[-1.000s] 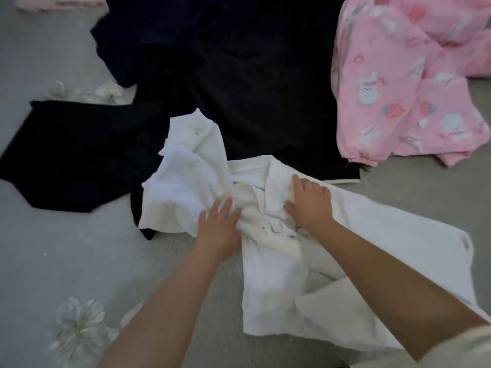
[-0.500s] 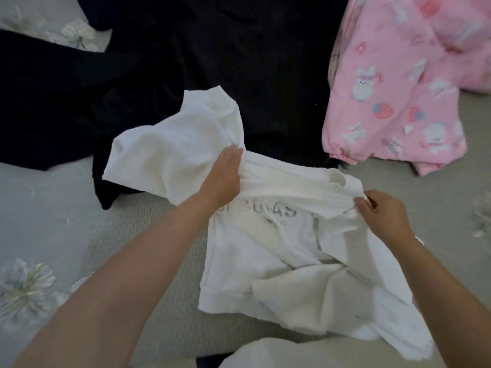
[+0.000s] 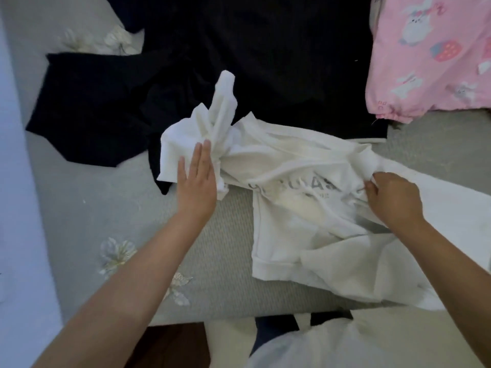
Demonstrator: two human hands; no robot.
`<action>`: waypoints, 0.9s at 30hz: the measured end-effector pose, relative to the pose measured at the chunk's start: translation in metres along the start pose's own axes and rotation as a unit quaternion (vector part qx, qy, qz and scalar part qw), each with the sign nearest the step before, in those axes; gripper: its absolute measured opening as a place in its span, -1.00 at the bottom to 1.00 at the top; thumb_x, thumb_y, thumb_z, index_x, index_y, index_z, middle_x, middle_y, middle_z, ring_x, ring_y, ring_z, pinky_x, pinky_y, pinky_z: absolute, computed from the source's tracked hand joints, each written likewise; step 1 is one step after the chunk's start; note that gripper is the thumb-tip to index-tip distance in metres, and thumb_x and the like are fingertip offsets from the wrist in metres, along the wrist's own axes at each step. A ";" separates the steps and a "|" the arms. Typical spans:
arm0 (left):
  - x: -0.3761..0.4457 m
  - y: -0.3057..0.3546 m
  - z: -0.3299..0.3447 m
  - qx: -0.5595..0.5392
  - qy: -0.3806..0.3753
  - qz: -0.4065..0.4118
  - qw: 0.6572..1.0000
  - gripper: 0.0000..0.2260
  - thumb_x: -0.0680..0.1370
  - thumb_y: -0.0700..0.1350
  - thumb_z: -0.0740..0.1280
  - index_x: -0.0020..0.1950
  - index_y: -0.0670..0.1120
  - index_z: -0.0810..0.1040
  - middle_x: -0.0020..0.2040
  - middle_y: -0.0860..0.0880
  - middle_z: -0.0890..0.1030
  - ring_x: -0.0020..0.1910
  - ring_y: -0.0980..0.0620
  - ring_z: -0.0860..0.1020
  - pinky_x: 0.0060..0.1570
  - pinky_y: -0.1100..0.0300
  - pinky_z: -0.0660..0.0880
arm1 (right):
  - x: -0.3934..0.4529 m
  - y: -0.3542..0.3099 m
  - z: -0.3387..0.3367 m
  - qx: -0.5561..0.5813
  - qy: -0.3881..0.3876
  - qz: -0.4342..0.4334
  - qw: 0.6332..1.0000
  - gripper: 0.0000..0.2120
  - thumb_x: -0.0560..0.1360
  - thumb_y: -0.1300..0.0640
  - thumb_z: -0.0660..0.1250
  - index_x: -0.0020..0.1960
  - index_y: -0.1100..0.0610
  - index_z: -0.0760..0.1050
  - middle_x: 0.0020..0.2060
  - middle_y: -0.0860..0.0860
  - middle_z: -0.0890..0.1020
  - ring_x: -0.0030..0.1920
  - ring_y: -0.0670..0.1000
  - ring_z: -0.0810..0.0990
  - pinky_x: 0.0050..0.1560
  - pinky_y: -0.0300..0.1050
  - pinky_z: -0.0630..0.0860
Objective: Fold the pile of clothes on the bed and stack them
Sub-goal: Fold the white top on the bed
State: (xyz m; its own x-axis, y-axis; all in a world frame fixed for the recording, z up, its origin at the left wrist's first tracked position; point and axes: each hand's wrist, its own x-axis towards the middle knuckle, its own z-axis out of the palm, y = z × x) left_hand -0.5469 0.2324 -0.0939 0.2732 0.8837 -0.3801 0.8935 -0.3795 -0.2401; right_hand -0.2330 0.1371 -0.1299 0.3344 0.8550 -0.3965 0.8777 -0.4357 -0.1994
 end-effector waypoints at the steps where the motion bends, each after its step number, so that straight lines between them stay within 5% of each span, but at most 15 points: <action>1: -0.006 -0.005 0.004 0.042 -0.049 0.007 0.998 -0.50 0.55 -0.36 0.06 0.48 -0.27 0.00 0.42 -0.03 -0.42 0.49 -0.04 -0.22 0.43 -0.01 -0.23 | -0.003 -0.007 0.001 0.005 -0.009 -0.007 1.000 -0.78 0.53 0.25 0.21 -0.18 0.40 0.48 -0.25 0.37 0.56 -0.23 0.31 0.53 -0.26 -0.05 0.19; 3: -0.006 -0.015 0.006 0.104 -0.134 -0.004 0.986 -0.48 0.56 -0.27 0.13 0.48 -0.23 0.01 0.49 -0.06 -0.32 0.50 -0.04 -0.21 0.44 -0.04 -0.15 | -0.004 -0.016 0.002 0.013 -0.023 -0.015 1.000 -0.79 0.53 0.25 0.21 -0.16 0.39 0.49 -0.22 0.36 0.56 -0.20 0.31 0.54 -0.25 -0.06 0.19; 5: 0.007 -0.015 -0.002 0.075 -0.159 0.005 0.984 -0.57 0.53 -0.23 0.19 0.40 -0.24 0.25 0.50 -0.13 0.01 0.48 -0.10 0.02 0.41 -0.04 0.05 | -0.001 -0.019 0.002 0.016 -0.021 -0.022 0.999 -0.81 0.54 0.25 0.20 -0.20 0.31 0.47 -0.21 0.34 0.57 -0.20 0.29 0.53 -0.25 -0.06 0.19; 7: 0.026 -0.003 -0.018 -0.007 -0.023 0.092 0.995 -0.81 0.41 -0.30 0.32 0.00 -0.26 0.56 0.07 -0.20 0.50 0.10 -0.16 0.48 0.08 0.02 0.39 | 0.002 -0.022 -0.002 0.009 -0.007 -0.032 0.999 -0.82 0.53 0.25 0.20 -0.18 0.31 0.48 -0.19 0.33 0.57 -0.19 0.28 0.53 -0.26 -0.06 0.20; 8: 0.035 0.005 -0.026 -0.053 0.053 0.113 0.991 -0.88 0.31 -0.34 0.40 -0.18 -0.28 0.57 -0.18 -0.20 0.51 -0.15 -0.15 0.54 -0.16 0.07 0.44 | 0.003 -0.024 -0.004 0.003 0.001 -0.039 0.999 -0.83 0.52 0.27 0.20 -0.13 0.35 0.50 -0.18 0.33 0.57 -0.18 0.28 0.53 -0.25 -0.05 0.20; 9: 0.045 0.014 -0.031 -0.109 0.090 0.111 0.984 -0.84 0.28 -0.35 0.42 -0.16 -0.30 0.57 -0.23 -0.22 0.51 -0.24 -0.16 0.54 -0.27 0.09 0.42 | 0.003 -0.026 -0.006 -0.002 0.006 -0.045 0.999 -0.83 0.50 0.29 0.20 -0.09 0.38 0.51 -0.17 0.33 0.57 -0.16 0.28 0.52 -0.23 -0.05 0.20; 12: 0.072 0.031 -0.025 -0.161 -0.006 0.045 0.986 -0.55 0.51 -0.28 0.22 0.40 -0.18 0.27 0.20 -0.22 0.39 0.06 -0.19 0.44 -0.11 0.04 0.39 | 0.002 -0.036 -0.008 -0.017 -0.008 -0.056 0.998 -0.82 0.50 0.29 0.18 -0.02 0.36 0.50 -0.14 0.27 0.57 -0.10 0.25 0.52 -0.17 -0.07 0.18; 17: 0.062 0.030 0.001 -0.088 -0.114 -0.042 0.989 -0.73 0.59 -0.26 0.10 0.28 -0.23 0.37 0.20 -0.19 0.37 0.10 -0.14 0.45 -0.15 0.14 0.33 | 0.013 -0.028 -0.013 -0.047 0.008 -0.059 0.997 -0.82 0.52 0.24 0.18 -0.08 0.33 0.49 -0.16 0.23 0.57 -0.11 0.23 0.52 -0.13 -0.04 0.22; 21: 0.001 0.004 0.033 -0.087 -0.330 -0.086 0.936 -0.71 0.61 -0.22 0.09 0.29 -0.24 0.41 0.25 -0.16 0.47 0.24 -0.10 0.44 0.02 0.18 0.36 | 0.012 -0.027 -0.012 -0.044 -0.002 -0.063 0.997 -0.83 0.51 0.25 0.21 -0.15 0.35 0.49 -0.22 0.27 0.57 -0.16 0.25 0.52 -0.12 -0.01 0.26; 24: -0.036 -0.006 0.026 -0.022 -0.493 -0.009 0.870 -0.69 0.59 -0.12 0.16 0.30 -0.19 0.41 0.30 -0.10 0.45 0.27 -0.08 0.42 -0.07 0.23 0.37 | 0.008 -0.032 -0.010 -0.066 0.004 -0.073 0.995 -0.83 0.50 0.26 0.22 -0.15 0.36 0.50 -0.25 0.27 0.57 -0.20 0.25 0.52 -0.19 -0.06 0.17; 25: -0.035 -0.004 0.018 0.016 -0.483 0.036 0.875 -0.68 0.59 -0.06 0.17 0.30 -0.15 0.41 0.28 -0.07 0.45 0.26 -0.07 0.42 -0.01 0.22 0.38 | 0.008 -0.034 -0.011 -0.073 0.011 -0.077 0.994 -0.83 0.50 0.26 0.22 -0.13 0.36 0.51 -0.25 0.27 0.57 -0.20 0.25 0.52 -0.19 -0.05 0.17; 27: -0.014 0.005 0.003 -0.035 -0.338 0.051 0.939 -0.72 0.59 -0.06 0.14 0.24 -0.14 0.44 0.23 -0.07 0.46 0.20 -0.07 0.45 -0.01 0.14 0.37 | 0.009 -0.037 -0.014 -0.082 0.019 -0.061 0.995 -0.83 0.49 0.25 0.23 -0.10 0.36 0.54 -0.23 0.27 0.56 -0.18 0.26 0.52 -0.13 -0.01 0.24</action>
State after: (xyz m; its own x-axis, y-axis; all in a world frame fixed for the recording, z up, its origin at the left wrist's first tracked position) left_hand -0.5476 0.2172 -0.0923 0.0918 0.4587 -0.8838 0.9022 -0.4139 -0.1211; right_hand -0.2578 0.1649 -0.1132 0.2318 0.9103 -0.3431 0.9558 -0.2787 -0.0938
